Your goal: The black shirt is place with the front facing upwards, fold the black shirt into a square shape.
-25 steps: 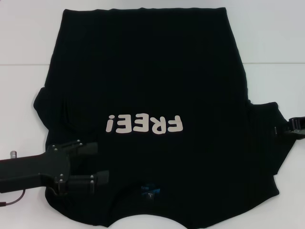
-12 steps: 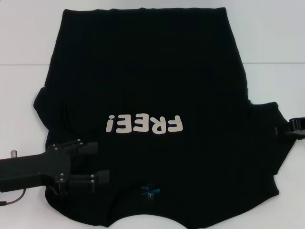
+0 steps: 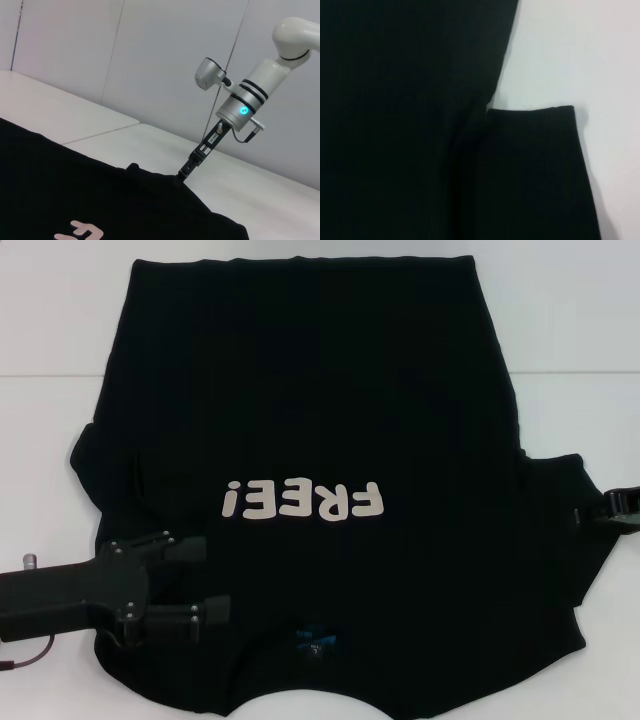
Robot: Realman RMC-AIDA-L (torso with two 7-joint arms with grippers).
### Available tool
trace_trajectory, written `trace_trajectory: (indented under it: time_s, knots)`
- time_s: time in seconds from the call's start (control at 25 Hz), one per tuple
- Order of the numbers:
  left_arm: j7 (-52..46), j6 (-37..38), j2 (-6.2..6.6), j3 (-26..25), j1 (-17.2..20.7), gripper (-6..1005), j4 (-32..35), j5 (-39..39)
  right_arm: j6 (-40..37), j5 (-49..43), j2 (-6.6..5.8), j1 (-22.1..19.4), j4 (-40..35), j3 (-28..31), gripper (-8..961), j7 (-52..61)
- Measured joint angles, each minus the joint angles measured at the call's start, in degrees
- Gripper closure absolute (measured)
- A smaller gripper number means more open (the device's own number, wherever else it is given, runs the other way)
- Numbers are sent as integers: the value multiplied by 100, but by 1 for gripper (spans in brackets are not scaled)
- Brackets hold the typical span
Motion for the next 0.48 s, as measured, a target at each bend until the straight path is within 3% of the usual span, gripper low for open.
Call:
trace_trajectory:
  time_s: [0.48]
  knots:
    - [0,0,0,0,1,77,0,0,17,34,18,24,38,0,117,-22]
